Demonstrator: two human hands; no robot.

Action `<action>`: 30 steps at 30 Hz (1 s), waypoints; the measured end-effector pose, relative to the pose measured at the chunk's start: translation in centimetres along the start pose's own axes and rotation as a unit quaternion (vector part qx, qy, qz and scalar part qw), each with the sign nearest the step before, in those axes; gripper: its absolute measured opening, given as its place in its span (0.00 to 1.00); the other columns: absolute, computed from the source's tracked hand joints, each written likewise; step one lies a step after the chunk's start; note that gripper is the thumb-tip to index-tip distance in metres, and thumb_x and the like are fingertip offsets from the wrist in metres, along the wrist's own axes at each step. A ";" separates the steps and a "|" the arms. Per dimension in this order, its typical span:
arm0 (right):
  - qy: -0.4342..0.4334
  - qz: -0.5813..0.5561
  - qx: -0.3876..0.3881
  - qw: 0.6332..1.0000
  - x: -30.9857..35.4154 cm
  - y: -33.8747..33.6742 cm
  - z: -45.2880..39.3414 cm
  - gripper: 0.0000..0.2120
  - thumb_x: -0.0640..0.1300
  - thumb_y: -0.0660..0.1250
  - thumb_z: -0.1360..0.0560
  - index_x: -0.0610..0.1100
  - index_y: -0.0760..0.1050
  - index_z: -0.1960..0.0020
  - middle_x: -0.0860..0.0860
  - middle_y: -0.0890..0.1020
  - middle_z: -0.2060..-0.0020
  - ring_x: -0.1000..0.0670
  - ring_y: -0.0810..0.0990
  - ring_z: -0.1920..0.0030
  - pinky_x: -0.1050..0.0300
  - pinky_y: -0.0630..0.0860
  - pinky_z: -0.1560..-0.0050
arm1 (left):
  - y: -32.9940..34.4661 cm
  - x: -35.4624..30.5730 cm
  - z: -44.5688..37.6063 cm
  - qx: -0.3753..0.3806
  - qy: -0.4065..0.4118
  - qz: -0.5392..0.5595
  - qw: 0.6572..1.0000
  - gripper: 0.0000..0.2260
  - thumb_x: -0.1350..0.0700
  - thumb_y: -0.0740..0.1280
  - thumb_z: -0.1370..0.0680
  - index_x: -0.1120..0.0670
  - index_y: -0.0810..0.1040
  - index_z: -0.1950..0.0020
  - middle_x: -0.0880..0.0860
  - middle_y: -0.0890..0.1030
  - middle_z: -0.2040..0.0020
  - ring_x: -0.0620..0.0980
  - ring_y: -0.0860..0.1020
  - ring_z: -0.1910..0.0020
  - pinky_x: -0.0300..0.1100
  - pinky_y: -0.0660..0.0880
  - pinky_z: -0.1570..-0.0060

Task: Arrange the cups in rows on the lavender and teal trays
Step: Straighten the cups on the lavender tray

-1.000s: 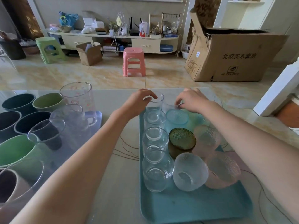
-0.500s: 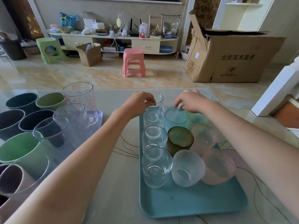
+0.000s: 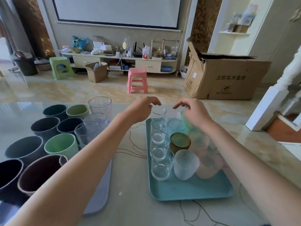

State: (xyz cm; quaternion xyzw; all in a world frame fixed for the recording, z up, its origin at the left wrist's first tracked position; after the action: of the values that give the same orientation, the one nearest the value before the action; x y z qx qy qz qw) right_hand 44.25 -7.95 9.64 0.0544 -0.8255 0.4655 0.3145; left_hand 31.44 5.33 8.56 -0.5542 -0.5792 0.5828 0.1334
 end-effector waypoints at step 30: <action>0.149 0.072 0.158 0.973 11.1 23.7 14.5 0.09 0.46 0.56 0.22 0.42 0.70 0.47 0.41 0.82 0.51 0.40 0.80 0.50 0.51 0.71 0.59 | -10.2 28.3 31.2 -0.123 -0.441 0.416 0.786 0.10 0.73 0.58 0.24 0.64 0.77 0.57 0.55 0.78 0.73 0.45 0.74 0.77 0.37 0.70 0.71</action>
State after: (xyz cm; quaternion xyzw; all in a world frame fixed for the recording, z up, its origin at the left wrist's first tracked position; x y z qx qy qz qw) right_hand 19.55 -4.10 -6.82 -0.0258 -0.6870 0.6147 0.3867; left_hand -8.45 14.42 -5.85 -0.4354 -0.3551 0.6870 -0.4609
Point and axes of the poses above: each hand's wrist, its own z-axis away from the middle knuckle, its own y-axis out of the palm, x = y × z, the point moved 4 cm from there along -z, towards the middle knuckle
